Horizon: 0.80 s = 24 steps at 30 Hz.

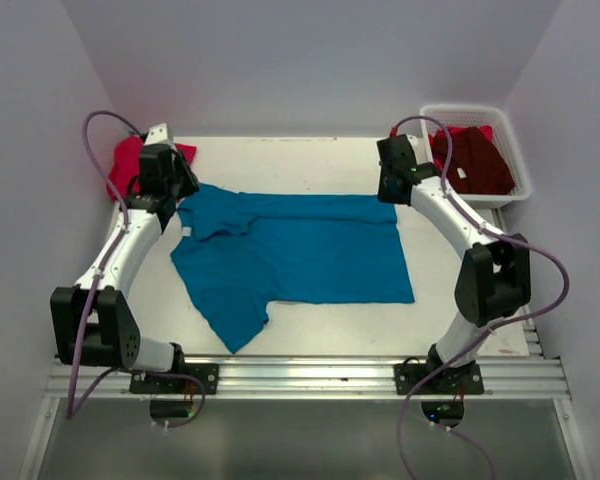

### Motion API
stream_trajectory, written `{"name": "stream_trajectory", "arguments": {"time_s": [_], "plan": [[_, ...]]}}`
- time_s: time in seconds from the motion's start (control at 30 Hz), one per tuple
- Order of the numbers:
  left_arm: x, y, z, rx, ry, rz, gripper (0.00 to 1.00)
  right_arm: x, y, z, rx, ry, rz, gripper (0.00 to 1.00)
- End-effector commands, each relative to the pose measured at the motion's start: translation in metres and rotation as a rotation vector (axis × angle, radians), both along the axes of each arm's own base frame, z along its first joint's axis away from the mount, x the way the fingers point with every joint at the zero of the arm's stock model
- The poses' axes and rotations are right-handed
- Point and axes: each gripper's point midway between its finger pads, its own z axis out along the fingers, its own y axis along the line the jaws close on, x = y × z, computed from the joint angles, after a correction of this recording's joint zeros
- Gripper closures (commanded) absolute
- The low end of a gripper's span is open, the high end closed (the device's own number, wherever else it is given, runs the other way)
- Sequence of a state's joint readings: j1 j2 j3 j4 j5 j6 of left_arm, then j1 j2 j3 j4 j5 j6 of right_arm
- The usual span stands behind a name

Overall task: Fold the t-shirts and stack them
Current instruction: Fold the tshirt

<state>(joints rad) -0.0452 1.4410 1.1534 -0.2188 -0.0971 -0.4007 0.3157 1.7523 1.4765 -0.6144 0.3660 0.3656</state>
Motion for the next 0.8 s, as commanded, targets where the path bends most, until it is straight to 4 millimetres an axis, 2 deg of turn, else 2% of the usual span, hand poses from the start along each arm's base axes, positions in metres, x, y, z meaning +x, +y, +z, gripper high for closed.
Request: {"name": "stream_trajectory", "arguments": {"time_s": [0.0, 0.03, 0.07, 0.1, 0.13, 0.17, 0.2, 0.27, 0.3, 0.33, 0.37, 0.4, 0.43, 0.47, 0.53, 0.57, 0.6, 0.7, 0.77], "plan": [[-0.028, -0.004, -0.036, -0.021, 0.110, -0.038, 0.66, -0.018, 0.001, 0.001, 0.030, 0.008, 0.010, 0.77], [-0.033, -0.006, -0.039, -0.033, 0.122, -0.041, 0.72, -0.021, 0.003, -0.001, 0.045, 0.021, 0.019, 0.82], [-0.041, -0.009, -0.051, -0.049, 0.153, -0.048, 0.96, -0.026, 0.004, -0.006, 0.051, 0.040, 0.025, 0.93], [-0.048, -0.019, -0.056, -0.087, 0.171, -0.089, 1.00, -0.031, 0.007, -0.008, 0.067, 0.050, 0.032, 1.00], [-0.054, -0.024, -0.055, -0.116, 0.169, -0.105, 1.00, -0.037, 0.015, -0.009, 0.108, 0.061, 0.055, 1.00], [-0.066, -0.030, -0.066, -0.132, 0.201, -0.123, 1.00, -0.042, 0.018, -0.010, 0.131, 0.065, 0.068, 1.00], [-0.076, -0.036, -0.063, -0.148, 0.203, -0.149, 1.00, -0.051, 0.020, -0.010, 0.151, 0.062, 0.078, 1.00], [-0.097, -0.049, -0.072, -0.168, 0.249, -0.194, 0.99, -0.070, 0.022, -0.017, 0.152, 0.084, 0.093, 1.00], [-0.111, -0.054, -0.068, -0.186, 0.267, -0.211, 0.91, -0.078, 0.021, -0.015, 0.158, 0.081, 0.094, 1.00], [-0.120, -0.059, -0.065, -0.199, 0.269, -0.232, 0.80, -0.086, 0.023, -0.003, 0.180, 0.051, 0.099, 1.00], [-0.131, -0.067, -0.065, -0.209, 0.280, -0.258, 0.58, -0.100, 0.022, -0.010, 0.190, 0.069, 0.104, 1.00], [-0.147, -0.071, -0.056, -0.218, 0.277, -0.278, 0.50, -0.108, 0.022, -0.009, 0.195, 0.072, 0.109, 1.00], [-0.158, -0.080, -0.051, -0.232, 0.277, -0.301, 0.35, -0.118, 0.025, 0.001, 0.211, 0.044, 0.129, 1.00], [-0.168, -0.085, -0.049, -0.246, 0.282, -0.318, 0.26, -0.131, 0.022, -0.007, 0.197, 0.069, 0.128, 0.99], [-0.193, -0.096, -0.037, -0.279, 0.288, -0.355, 0.16, -0.146, 0.024, -0.001, 0.203, 0.061, 0.147, 0.82], [-0.201, -0.099, -0.034, -0.296, 0.296, -0.368, 0.15, -0.158, 0.022, -0.007, 0.195, 0.090, 0.150, 0.69], [-0.215, -0.101, -0.032, -0.319, 0.313, -0.366, 0.15, -0.163, 0.024, -0.007, 0.201, 0.090, 0.162, 0.61], [-0.245, -0.111, -0.031, -0.394, 0.361, -0.397, 0.14, -0.179, 0.024, -0.007, 0.219, 0.094, 0.170, 0.50], [-0.263, -0.118, -0.040, -0.431, 0.411, -0.428, 0.14, -0.185, 0.023, -0.006, 0.227, 0.094, 0.172, 0.49]]}}
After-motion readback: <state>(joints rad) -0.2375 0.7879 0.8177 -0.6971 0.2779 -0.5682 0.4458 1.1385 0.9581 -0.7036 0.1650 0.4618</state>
